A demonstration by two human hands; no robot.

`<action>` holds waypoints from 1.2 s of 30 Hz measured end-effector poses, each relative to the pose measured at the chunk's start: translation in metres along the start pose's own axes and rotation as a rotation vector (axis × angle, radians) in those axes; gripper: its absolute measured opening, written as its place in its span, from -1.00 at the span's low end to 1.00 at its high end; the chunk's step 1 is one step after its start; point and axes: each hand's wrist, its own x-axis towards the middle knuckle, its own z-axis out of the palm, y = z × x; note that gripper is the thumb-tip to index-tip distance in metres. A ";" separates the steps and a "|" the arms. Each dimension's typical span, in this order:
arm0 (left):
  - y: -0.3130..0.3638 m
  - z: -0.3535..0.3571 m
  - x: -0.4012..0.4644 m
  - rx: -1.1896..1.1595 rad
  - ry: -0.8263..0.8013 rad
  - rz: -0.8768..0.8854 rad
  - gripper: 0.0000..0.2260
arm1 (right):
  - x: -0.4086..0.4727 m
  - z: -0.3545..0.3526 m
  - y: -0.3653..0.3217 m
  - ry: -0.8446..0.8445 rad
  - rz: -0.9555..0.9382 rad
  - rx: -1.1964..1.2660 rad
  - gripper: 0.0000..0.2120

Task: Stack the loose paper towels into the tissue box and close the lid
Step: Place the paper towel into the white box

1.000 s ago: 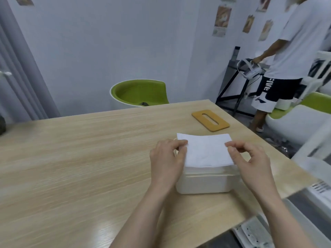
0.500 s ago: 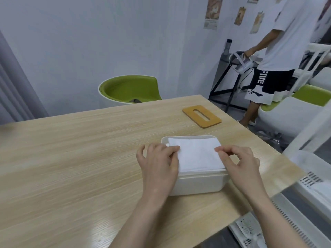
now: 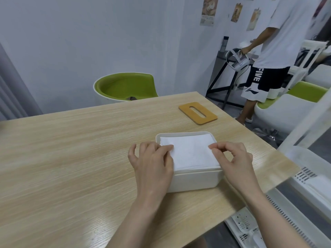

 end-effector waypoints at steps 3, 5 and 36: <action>-0.001 0.000 0.001 0.023 -0.018 0.005 -0.82 | -0.001 0.001 0.004 0.019 -0.025 -0.008 -0.81; -0.001 0.000 0.001 0.048 -0.041 0.010 -0.82 | 0.000 0.002 0.007 0.029 -0.043 -0.012 -0.81; 0.004 0.000 0.052 0.049 -0.639 0.454 -0.28 | 0.027 0.001 -0.001 -0.261 -0.234 -0.247 -0.65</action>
